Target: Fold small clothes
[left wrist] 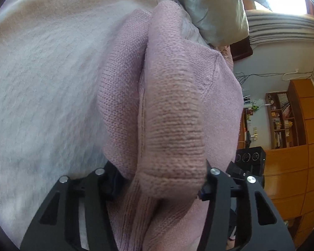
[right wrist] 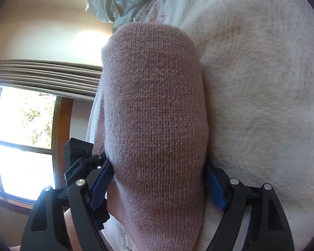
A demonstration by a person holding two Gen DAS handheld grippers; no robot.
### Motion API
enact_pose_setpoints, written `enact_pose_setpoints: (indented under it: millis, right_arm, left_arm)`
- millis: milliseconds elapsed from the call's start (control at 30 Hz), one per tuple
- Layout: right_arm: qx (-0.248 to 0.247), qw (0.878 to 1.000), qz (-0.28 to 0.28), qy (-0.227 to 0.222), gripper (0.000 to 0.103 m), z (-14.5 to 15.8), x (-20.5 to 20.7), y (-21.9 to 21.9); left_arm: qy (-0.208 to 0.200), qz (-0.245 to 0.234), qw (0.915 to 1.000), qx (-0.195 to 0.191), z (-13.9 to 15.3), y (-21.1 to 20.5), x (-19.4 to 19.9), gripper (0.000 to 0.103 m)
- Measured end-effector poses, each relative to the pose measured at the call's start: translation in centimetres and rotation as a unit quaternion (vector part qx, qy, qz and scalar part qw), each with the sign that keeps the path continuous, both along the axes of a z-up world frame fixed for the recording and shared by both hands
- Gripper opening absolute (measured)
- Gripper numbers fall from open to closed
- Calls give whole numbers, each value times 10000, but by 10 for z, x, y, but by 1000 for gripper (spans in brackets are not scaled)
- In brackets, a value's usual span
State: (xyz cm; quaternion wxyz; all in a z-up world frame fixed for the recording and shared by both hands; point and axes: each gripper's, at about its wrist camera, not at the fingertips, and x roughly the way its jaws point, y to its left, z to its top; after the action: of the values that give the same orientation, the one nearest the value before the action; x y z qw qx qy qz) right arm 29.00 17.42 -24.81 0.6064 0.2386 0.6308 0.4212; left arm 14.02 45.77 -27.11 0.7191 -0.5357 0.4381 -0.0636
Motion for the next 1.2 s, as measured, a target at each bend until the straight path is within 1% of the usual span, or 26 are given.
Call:
enact_pose_setpoints:
  millis: [33, 67, 133, 167, 200, 300, 433, 467, 567, 633, 700, 767, 833, 900, 933, 967, 1000, 1033, 1067, 1100, 1167, 1200]
  right_arm:
    - [71, 10000, -16, 23, 69, 2, 0, -3]
    - [164, 9998, -33, 49, 61, 5, -2, -5]
    - [356, 9993, -70, 108, 54, 12, -3, -15]
    - [401, 9992, -50, 77, 52, 19, -4, -19]
    - [430, 9991, 1, 2, 52, 26, -5, -22]
    - [563, 9981, 85, -221, 52, 51, -13, -46]
    - [751, 9966, -81, -320, 51, 83, -21, -109]
    - [750, 9965, -132, -352, 51, 90, -23, -127]
    - [730, 9961, -349, -354, 51, 105, -33, -186]
    - [603, 9963, -484, -380, 51, 109, -41, -225]
    - [408, 9965, -626, -379, 51, 106, -51, -261]
    - [252, 9959, -823, -276, 51, 93, -56, -289]
    - [16, 9950, -995, -94, 51, 68, -60, -309]
    - [-220, 9943, -1042, 110, 52, 37, -62, -317]
    - [-284, 9939, -1053, 185, 53, 24, -65, -320]
    - [-240, 9936, -1088, 208, 54, 16, -67, -323]
    - [-122, 9931, -1143, 227, 55, 12, -70, -327]
    - [-86, 9927, -1178, 226, 57, 12, -71, -329]
    - [-130, 9932, -1146, 169, 61, 15, -72, -328]
    - [-196, 9940, -1072, 96, 63, 19, -74, -328]
    - [-349, 9952, -910, -17, 73, 30, -76, -323]
    - [-357, 9959, -826, -88, 73, 35, -80, -323]
  left_arm:
    - [-70, -6, 10000, -22, 1, -1, -1, 45]
    - [-212, -132, 9997, -52, 3, -3, -4, 43]
    - [-514, -134, 9984, -195, 12, -6, -8, 42]
    - [-658, -166, 9974, -261, 18, -9, -9, 41]
    - [-784, -233, 9962, -310, 26, -14, -11, 41]
    - [-1023, -505, 9931, -285, 52, -41, -17, 41]
    - [-1238, -737, 9884, -474, 78, -92, -23, 41]
    - [-1276, -876, 9867, -488, 84, -110, -22, 41]
    - [-1336, -1033, 9840, -570, 94, -164, -23, 41]
    - [-1276, -1123, 9834, -640, 93, -200, -23, 41]
    - [-1173, -1288, 9832, -555, 86, -235, -19, 41]
    - [-993, -1441, 9835, -460, 71, -263, -16, 41]
    - [-705, -1542, 9851, -280, 49, -284, -16, 42]
    - [-422, -1568, 9867, -47, 29, -294, -19, 43]
    - [-296, -1547, 9875, 36, 21, -296, -20, 47]
    - [-219, -1497, 9884, 99, 14, -296, -22, 52]
    - [-191, -1416, 9897, 109, 11, -294, -24, 55]
    - [-158, -1358, 9906, 95, 10, -291, -25, 57]
    - [-92, -1333, 9909, 152, 10, -289, -29, 59]
    - [-18, -1328, 9908, 254, 14, -289, -29, 59]
    - [52, -1347, 9898, 457, 29, -291, -28, 61]
    - [41, -1367, 9891, 547, 39, -292, -28, 61]
